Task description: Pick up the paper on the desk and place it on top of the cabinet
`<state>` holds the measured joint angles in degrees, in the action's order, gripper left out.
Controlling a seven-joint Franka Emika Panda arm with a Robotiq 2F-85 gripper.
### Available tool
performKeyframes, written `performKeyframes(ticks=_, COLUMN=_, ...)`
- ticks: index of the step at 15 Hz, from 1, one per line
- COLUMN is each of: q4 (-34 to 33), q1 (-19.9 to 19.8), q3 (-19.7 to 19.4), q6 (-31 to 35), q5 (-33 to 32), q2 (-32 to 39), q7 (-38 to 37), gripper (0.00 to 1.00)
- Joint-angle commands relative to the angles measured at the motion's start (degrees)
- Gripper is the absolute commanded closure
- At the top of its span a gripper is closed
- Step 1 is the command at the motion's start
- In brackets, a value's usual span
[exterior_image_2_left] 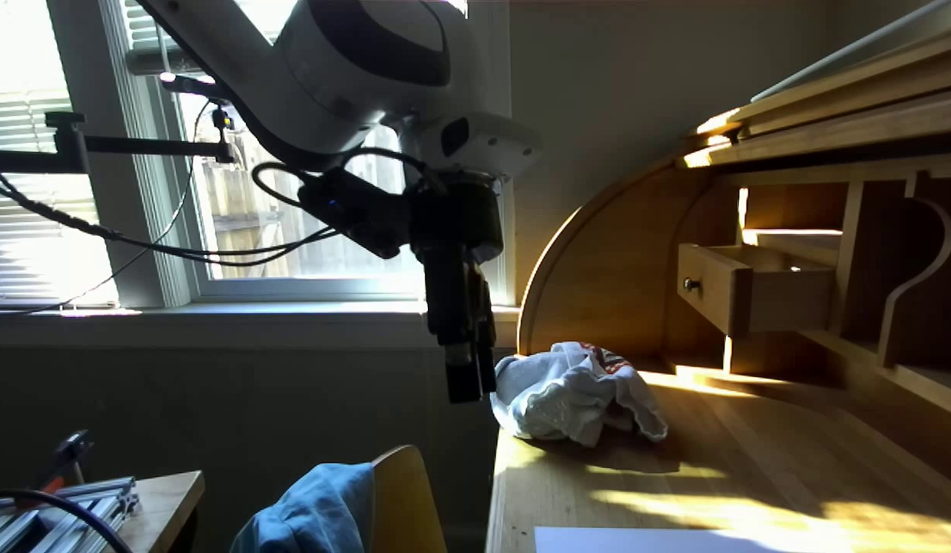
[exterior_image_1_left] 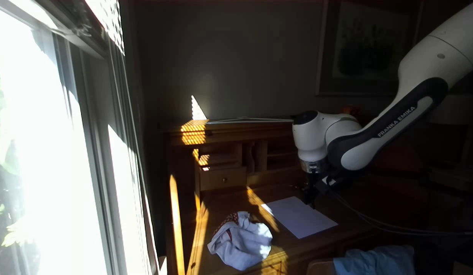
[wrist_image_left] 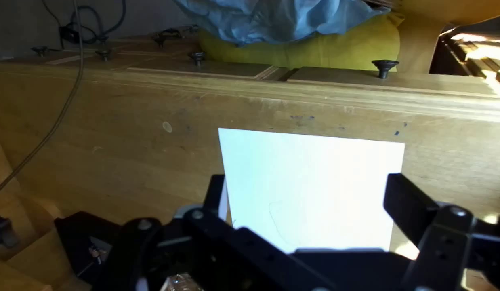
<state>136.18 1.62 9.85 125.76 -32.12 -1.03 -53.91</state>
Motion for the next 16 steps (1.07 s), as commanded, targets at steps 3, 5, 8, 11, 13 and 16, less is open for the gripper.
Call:
performKeyframes(ticks=3, q4=-1.79, q1=1.20, q3=-3.78, q6=9.40, q5=0.00, q2=7.65, q7=-1.25, gripper=0.00)
performKeyframes(ticks=5, q4=-2.42, q1=1.59, q3=-4.93, q6=12.56, q5=-0.23, q2=9.82, q7=-1.82, gripper=0.00)
performKeyframes(ticks=8, q4=-3.89, q1=2.87, q3=-6.93, q6=15.39, q5=-0.95, q2=12.59, q7=-4.36, gripper=0.00)
performKeyframes(ticks=11, q4=-5.38, q1=4.33, q3=-8.53, q6=15.77, q5=-0.38, q2=14.93, q7=-6.59, gripper=0.00)
performKeyframes(ticks=13, q4=-6.02, q1=5.30, q3=-9.56, q6=16.48, q5=-0.56, q2=16.13, q7=-8.36, gripper=0.00)
performKeyframes(ticks=16, q4=-6.44, q1=6.13, q3=-10.67, q6=18.23, q5=0.09, q2=17.71, q7=-8.83, gripper=0.00)
